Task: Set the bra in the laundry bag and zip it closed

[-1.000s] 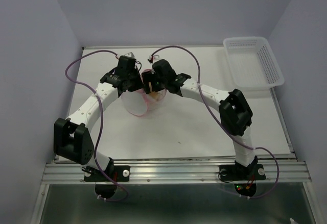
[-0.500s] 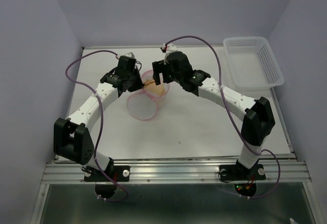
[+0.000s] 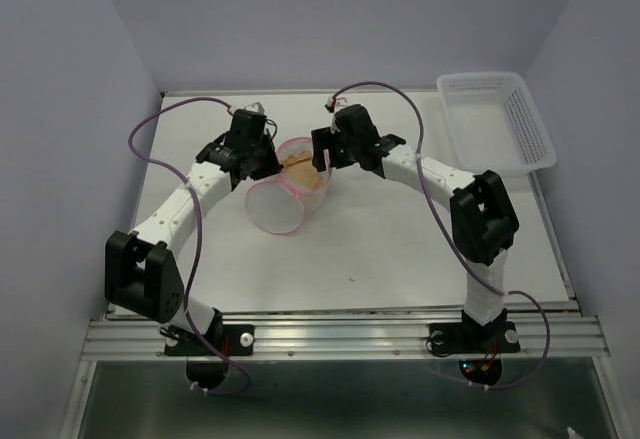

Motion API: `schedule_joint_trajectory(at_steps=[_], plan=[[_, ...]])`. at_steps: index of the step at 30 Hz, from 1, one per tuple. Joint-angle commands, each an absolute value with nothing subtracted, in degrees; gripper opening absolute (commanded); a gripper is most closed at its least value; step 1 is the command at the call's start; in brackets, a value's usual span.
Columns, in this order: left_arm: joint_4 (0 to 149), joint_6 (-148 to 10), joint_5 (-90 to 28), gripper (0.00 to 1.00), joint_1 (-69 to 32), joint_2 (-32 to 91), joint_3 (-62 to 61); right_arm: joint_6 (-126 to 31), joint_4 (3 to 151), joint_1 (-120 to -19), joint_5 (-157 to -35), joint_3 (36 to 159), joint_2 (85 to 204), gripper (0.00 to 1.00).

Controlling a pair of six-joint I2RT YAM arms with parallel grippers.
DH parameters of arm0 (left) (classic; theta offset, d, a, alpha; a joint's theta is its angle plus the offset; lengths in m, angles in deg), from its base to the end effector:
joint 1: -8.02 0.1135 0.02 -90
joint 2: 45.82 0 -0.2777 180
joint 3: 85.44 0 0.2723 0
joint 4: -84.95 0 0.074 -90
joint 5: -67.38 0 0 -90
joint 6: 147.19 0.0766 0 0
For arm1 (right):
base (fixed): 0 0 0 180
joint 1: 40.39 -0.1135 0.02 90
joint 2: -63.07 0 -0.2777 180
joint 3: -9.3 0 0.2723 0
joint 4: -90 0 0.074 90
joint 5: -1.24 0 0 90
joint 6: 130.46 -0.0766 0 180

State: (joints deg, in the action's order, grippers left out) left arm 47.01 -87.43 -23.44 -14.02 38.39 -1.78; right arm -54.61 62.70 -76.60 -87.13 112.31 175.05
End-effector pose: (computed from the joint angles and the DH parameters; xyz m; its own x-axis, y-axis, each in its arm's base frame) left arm 0.3538 -0.1444 0.2934 -0.6926 -0.2629 -0.6717 0.0426 0.9147 -0.4019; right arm 0.4163 0.3021 0.2395 -0.6027 -0.1384 -0.7859 -0.4380 0.8806 0.1808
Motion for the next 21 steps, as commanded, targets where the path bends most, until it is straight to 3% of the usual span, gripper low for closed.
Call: schedule_joint_trajectory(at_steps=[1, 4, 5, 6, 10, 13, 21], plan=[[48.14, -86.02, -23.23, 0.0, -14.3, 37.15, -1.87, -55.49, 64.26, -77.04, -91.04, 115.9, 176.18, 0.79], [48.14, -85.93, -23.23, 0.0, -14.3, 37.15, -1.79, -56.8, 64.35, -76.52, -91.04, 116.16, 177.33, 0.67], [47.88, -85.93, -23.23, 0.0, -14.21, 37.33, -1.7, -57.24, 64.35, -76.52, -90.61, 116.16, 177.42, 0.48], [47.79, -85.93, -23.23, 0.0, -14.3, 37.5, -1.79, -57.33, 64.35, -76.52, -90.52, 116.07, 177.33, 0.39], [47.88, -85.93, -21.56, 0.0, -14.3, 37.86, -1.7, -56.55, 66.27, -76.52, -88.94, 114.76, 174.09, 0.1], [48.32, -86.02, -21.65, 0.0, -14.3, 38.12, -1.96, -55.31, 67.43, -76.52, -88.93, 112.83, 171.45, 0.01], [47.7, -86.11, -20.68, 0.0, -14.3, 38.55, 0.5, -54.43, 68.65, -76.52, -89.02, 104.93, 161.34, 0.01]])
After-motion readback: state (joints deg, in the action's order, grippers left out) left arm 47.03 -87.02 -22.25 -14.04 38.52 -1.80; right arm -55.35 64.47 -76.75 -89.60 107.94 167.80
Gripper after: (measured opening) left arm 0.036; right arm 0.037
